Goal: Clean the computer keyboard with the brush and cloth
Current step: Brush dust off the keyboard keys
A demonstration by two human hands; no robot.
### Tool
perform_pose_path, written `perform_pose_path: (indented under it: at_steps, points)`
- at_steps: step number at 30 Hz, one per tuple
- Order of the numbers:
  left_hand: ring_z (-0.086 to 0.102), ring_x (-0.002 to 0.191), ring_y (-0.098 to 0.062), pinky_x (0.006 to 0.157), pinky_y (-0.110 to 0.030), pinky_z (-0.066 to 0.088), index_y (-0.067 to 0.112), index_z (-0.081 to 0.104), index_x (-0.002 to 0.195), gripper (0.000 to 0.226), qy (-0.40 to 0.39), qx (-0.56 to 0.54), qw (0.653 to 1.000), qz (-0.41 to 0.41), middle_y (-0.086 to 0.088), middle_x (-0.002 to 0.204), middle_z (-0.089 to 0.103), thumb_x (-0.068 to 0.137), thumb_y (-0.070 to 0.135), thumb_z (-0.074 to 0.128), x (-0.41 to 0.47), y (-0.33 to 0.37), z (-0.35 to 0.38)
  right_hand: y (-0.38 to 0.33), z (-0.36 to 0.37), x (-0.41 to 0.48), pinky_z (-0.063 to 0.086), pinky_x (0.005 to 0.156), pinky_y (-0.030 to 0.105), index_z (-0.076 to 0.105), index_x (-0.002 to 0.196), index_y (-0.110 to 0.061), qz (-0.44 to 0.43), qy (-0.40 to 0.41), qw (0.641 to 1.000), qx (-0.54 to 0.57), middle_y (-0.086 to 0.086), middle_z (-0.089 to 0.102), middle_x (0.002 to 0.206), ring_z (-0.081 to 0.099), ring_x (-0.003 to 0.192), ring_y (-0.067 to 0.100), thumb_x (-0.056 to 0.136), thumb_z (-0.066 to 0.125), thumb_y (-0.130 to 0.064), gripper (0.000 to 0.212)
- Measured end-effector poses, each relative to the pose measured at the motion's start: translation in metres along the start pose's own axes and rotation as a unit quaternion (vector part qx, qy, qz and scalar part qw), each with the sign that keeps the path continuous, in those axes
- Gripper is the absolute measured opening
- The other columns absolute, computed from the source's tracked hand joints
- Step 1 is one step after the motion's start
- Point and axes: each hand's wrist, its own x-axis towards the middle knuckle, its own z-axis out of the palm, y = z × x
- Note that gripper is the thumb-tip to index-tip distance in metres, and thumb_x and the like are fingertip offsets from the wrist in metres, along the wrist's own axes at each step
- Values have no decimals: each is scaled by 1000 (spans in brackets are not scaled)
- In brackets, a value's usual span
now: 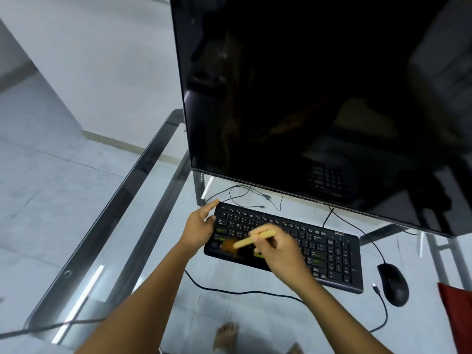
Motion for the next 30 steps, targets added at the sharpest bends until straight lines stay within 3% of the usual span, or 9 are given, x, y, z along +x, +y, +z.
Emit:
perform_pose_path:
  at_steps: [2, 5, 9, 12, 16, 20, 23, 27, 30]
  points:
    - [57, 120, -21, 102, -40, 48, 26, 52, 138, 45, 2, 9, 1000, 4, -1, 135, 57, 100, 3, 44, 1, -2, 0, 0, 1, 4, 47, 61, 18, 64, 85, -32, 4, -21, 999, -37, -21, 70, 76, 65, 67, 9, 94, 58, -16, 20]
    - [57, 121, -21, 102, -39, 48, 30, 50, 138, 47, -9, 18, 1000, 4, -1, 135, 58, 100, 3, 43, 2, -5, -1, 1, -10, 14, 43, 59, 11, 65, 87, -26, 4, 131, 991, -22, -12, 66, 86, 60, 68, 7, 94, 58, -15, 15]
    - [56, 122, -21, 103, -41, 47, 28, 50, 138, 47, -3, 41, 999, 17, 0, 136, 57, 100, 3, 43, 2, -6, 0, 0, -8, 16, 50, 54, 19, 64, 88, -23, 68, -24, 997, 2, -13, 69, 71, 63, 63, 11, 95, 57, -17, 12]
    - [55, 123, -20, 104, -40, 46, 30, 49, 139, 48, -8, 51, 998, 21, 1, 136, 57, 100, 4, 43, 3, -8, 0, 4, -19, 28, 46, 54, 21, 61, 82, -31, 19, 126, 991, -33, -12, 65, 79, 60, 63, 9, 94, 58, -16, 19]
    - [57, 121, -21, 100, -42, 49, 33, 48, 139, 48, 0, 59, 998, 27, 2, 136, 57, 100, 5, 43, 2, -10, 1, -4, -14, 35, 55, 68, 27, 63, 86, -28, 29, 27, 999, 3, -15, 70, 78, 65, 75, 10, 94, 57, -16, 16]
    - [63, 107, -19, 88, -38, 56, 33, 47, 140, 49, 11, 69, 997, 42, 0, 135, 58, 101, 5, 42, 1, -13, 4, -11, -11, 49, 49, 62, 19, 63, 83, -34, -5, 162, 986, 42, -11, 64, 84, 60, 69, 7, 94, 59, -17, 20]
    - [62, 110, -21, 89, -36, 55, 30, 46, 142, 50, 22, 95, 993, 62, -2, 136, 56, 100, 2, 42, 0, -14, 4, -19, 6, 58, 57, 69, 35, 62, 87, -29, 33, 39, 998, 38, -9, 71, 83, 66, 77, 15, 96, 56, -22, 12]
    - [56, 121, -20, 103, -36, 47, 26, 45, 143, 52, 15, 105, 992, 72, -1, 136, 57, 99, -1, 40, 0, -14, 5, -26, 15, 68, 47, 71, 20, 66, 84, -32, -13, 125, 992, 19, -12, 66, 97, 62, 86, 10, 94, 58, -22, 16]
    - [53, 123, -19, 102, -28, 43, 22, 44, 144, 55, 14, 131, 987, 91, -1, 136, 56, 97, -6, 40, -1, -15, 4, -31, 22, 71, 45, 64, 19, 62, 85, -31, -26, -13, 998, -59, -11, 69, 95, 61, 80, 7, 95, 55, -21, 15]
